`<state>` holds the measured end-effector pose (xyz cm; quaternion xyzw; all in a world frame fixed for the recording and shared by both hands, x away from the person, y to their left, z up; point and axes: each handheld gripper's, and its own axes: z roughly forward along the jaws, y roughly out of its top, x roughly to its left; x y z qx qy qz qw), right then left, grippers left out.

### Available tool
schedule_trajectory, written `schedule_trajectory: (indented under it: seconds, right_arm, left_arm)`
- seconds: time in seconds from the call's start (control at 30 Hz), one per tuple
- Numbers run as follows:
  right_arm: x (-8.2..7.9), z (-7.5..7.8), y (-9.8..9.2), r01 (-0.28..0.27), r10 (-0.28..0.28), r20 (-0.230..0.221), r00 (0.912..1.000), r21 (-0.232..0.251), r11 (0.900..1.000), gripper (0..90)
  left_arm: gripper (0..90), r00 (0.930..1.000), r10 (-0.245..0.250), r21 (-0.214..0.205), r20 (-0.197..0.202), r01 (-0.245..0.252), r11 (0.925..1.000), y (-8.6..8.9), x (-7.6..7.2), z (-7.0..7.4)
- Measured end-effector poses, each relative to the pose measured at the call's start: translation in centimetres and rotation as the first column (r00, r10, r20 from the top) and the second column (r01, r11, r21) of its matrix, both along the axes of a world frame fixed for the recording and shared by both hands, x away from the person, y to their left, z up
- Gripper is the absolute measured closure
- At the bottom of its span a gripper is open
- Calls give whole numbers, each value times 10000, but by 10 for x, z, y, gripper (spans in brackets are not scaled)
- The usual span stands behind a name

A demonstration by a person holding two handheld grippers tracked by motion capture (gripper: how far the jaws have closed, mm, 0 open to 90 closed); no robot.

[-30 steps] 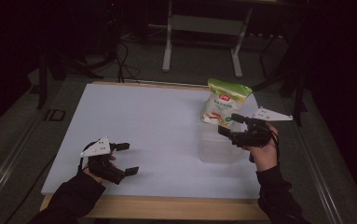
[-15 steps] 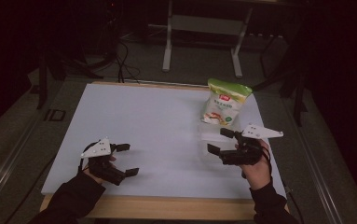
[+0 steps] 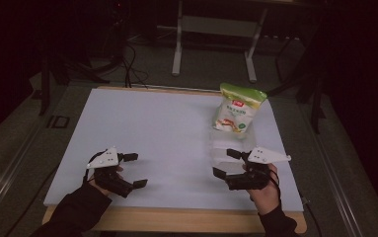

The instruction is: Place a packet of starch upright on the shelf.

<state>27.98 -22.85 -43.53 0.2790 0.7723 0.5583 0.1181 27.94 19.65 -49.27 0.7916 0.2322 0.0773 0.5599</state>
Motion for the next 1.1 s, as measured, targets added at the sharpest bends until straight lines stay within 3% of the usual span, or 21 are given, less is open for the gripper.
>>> schedule_trajectory:
  seconds: [0.07,0.4,0.5,0.67,0.87,1.1]
  right_arm:
    - [-3,-4,-1,248,-241,310,9992,-226,9994,141]
    - [-16,-21,-6,473,-456,419,9981,-417,9980,141]
    - [-18,-27,-5,408,-378,407,9985,-760,9963,141]
    - [-21,-32,-4,410,-392,250,9989,-731,9965,140]
    - [-22,-36,-4,654,-626,432,9971,-671,9956,141]
    - [-21,-37,-5,689,-650,584,9962,-671,9954,145]
  left_arm:
    - [13,10000,4,43,45,-5,10000,0,0,-1]
    - [13,9999,-60,159,88,59,9999,-3,-2,-3]
    - [13,9999,-66,231,113,63,9997,-3,-2,-4]
    - [13,9999,-86,249,131,83,9997,-5,-2,-5]
    - [13,9990,104,261,425,-115,9996,-4,-3,-4]
    - [13,9991,150,134,388,-156,9998,-2,-3,-4]
